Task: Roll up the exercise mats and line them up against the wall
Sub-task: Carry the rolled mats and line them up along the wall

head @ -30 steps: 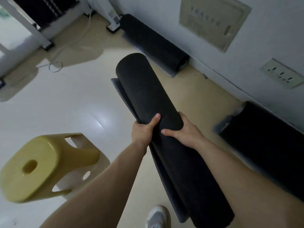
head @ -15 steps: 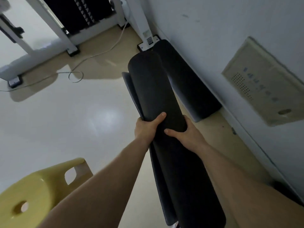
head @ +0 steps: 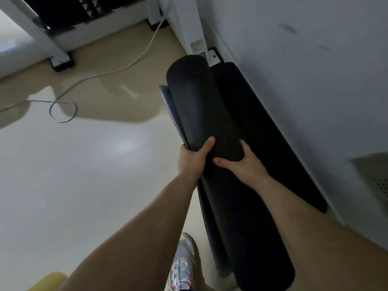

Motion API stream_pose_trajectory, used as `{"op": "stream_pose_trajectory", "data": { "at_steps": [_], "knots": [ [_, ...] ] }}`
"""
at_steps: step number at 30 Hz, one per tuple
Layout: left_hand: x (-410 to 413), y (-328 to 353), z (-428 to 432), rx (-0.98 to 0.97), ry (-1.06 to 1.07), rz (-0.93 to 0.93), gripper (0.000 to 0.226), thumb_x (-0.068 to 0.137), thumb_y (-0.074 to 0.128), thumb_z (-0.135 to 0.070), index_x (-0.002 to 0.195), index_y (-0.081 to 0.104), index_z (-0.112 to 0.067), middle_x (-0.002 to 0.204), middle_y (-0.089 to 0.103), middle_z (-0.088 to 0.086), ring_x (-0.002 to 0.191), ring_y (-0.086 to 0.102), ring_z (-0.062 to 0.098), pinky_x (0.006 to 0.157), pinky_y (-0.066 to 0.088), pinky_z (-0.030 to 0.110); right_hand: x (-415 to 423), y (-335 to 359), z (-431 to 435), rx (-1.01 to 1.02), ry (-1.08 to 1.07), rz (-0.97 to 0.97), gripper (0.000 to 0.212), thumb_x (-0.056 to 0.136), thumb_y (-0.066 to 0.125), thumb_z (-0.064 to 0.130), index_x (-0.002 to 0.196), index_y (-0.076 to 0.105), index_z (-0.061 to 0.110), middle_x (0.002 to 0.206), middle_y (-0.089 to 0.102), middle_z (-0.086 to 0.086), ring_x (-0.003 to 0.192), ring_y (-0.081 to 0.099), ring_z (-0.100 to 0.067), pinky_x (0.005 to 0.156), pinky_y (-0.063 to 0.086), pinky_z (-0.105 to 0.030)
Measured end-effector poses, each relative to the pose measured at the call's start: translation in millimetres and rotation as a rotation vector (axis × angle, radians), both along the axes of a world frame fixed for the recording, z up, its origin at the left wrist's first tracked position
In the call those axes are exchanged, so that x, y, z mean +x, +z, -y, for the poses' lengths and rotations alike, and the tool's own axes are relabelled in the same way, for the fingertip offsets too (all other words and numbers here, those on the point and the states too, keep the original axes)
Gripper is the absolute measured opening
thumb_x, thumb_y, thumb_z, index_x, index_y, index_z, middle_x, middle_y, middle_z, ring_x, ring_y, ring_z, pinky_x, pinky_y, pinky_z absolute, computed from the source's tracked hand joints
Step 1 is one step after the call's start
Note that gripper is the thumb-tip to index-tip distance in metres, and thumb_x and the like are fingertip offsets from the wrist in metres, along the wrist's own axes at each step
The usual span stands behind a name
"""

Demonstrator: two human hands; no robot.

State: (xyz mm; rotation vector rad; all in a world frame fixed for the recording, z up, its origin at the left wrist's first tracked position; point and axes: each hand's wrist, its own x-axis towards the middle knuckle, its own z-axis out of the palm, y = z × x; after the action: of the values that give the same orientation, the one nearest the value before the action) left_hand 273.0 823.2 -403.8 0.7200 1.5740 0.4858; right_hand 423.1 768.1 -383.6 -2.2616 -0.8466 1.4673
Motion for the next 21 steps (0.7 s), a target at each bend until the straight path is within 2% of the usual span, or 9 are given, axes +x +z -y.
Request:
{"op": "stream_pose_trajectory", "data": {
  "at_steps": [3, 6, 9, 11, 13, 15, 18, 21],
  "knots": [
    [10.2, -47.8, -21.0, -0.043, -0.006, 0.01, 0.075, 0.076, 0.073, -0.065, 0.133, 0.05, -0.023, 0.121, 0.065, -0.006, 0.104, 0.064, 0.016, 0.091, 0.054, 0.037, 9.0, -39.7, -30.2, -0.036, 0.051, 0.052, 0.127, 0.045, 0.08, 0.079, 0.153, 0.025, 0.044, 0.142, 0.055, 0.006, 0.125, 0.056, -0.022, 0.105, 0.047, -0.046],
    [24.3, -86.7, -24.0, -0.151, -0.093, -0.008, 0.077, 0.078, 0.064, -0.072, 0.137, 0.043, -0.028, 0.125, 0.06, -0.005, 0.108, 0.06, 0.021, 0.098, 0.052, 0.046, 11.3, -73.7, -37.6, -0.053, 0.113, 0.225, 0.115, 0.06, 0.074, 0.076, 0.155, 0.022, 0.038, 0.144, 0.051, -0.003, 0.125, 0.054, -0.028, 0.103, 0.048, -0.047],
    [28.7, -106.3, -12.6, -0.197, -0.117, -0.034, 0.082, 0.069, 0.068, -0.078, 0.134, 0.042, -0.036, 0.122, 0.062, -0.009, 0.107, 0.063, 0.021, 0.095, 0.054, 0.048, 0.4, -92.9, -27.5, -0.048, 0.195, 0.412, 0.103, 0.079, 0.063, 0.072, 0.16, 0.013, 0.031, 0.157, 0.035, -0.012, 0.137, 0.042, -0.036, 0.106, 0.041, -0.047],
    [28.9, -110.7, -9.8, -0.163, -0.058, 0.004, 0.064, 0.073, 0.071, -0.071, 0.124, 0.05, -0.039, 0.117, 0.066, -0.015, 0.104, 0.066, 0.017, 0.092, 0.057, 0.047, -1.8, -95.1, -25.2, -0.017, 0.192, 0.419, 0.1, 0.083, 0.062, 0.069, 0.16, 0.013, 0.029, 0.159, 0.032, -0.011, 0.14, 0.039, -0.036, 0.108, 0.04, -0.048],
    [33.9, -112.1, -12.3, -0.154, -0.033, 0.035, 0.052, 0.08, 0.071, -0.064, 0.122, 0.053, -0.039, 0.116, 0.067, -0.015, 0.104, 0.067, 0.015, 0.092, 0.057, 0.047, 3.2, -94.2, -30.6, 0.01, 0.193, 0.453, 0.097, 0.084, 0.062, 0.067, 0.16, 0.015, 0.028, 0.16, 0.032, -0.011, 0.139, 0.041, -0.036, 0.109, 0.042, -0.049],
    [40.6, -113.6, -16.4, -0.164, -0.055, 0.039, 0.049, 0.084, 0.067, -0.061, 0.125, 0.051, -0.039, 0.119, 0.066, -0.012, 0.107, 0.065, 0.017, 0.092, 0.057, 0.049, 9.5, -95.0, -36.8, 0.018, 0.24, 0.516, 0.095, 0.087, 0.06, 0.066, 0.16, 0.014, 0.028, 0.16, 0.031, -0.012, 0.139, 0.042, -0.036, 0.107, 0.044, -0.049],
    [41.9, -113.3, -22.6, -0.207, -0.13, 0.008, 0.047, 0.089, 0.061, -0.061, 0.128, 0.046, -0.037, 0.125, 0.063, -0.007, 0.107, 0.064, 0.021, 0.083, 0.059, 0.05, 9.8, -97.2, -37.5, 0.016, 0.343, 0.563, 0.092, 0.091, 0.051, 0.068, 0.16, 0.006, 0.027, 0.163, 0.026, -0.013, 0.14, 0.04, -0.036, 0.105, 0.045, -0.049],
    [35.6, -98.4, -29.4, -0.15, -0.322, -0.177, 0.058, 0.091, 0.056, -0.063, 0.136, 0.046, -0.029, 0.127, 0.063, -0.002, 0.104, 0.062, 0.023, 0.079, 0.055, 0.04, 11.5, -90.5, -39.1, -0.038, 0.344, 0.497, 0.089, 0.094, 0.05, 0.065, 0.161, 0.004, 0.028, 0.165, 0.021, -0.012, 0.144, 0.034, -0.038, 0.111, 0.039, -0.053]
  ]
}}
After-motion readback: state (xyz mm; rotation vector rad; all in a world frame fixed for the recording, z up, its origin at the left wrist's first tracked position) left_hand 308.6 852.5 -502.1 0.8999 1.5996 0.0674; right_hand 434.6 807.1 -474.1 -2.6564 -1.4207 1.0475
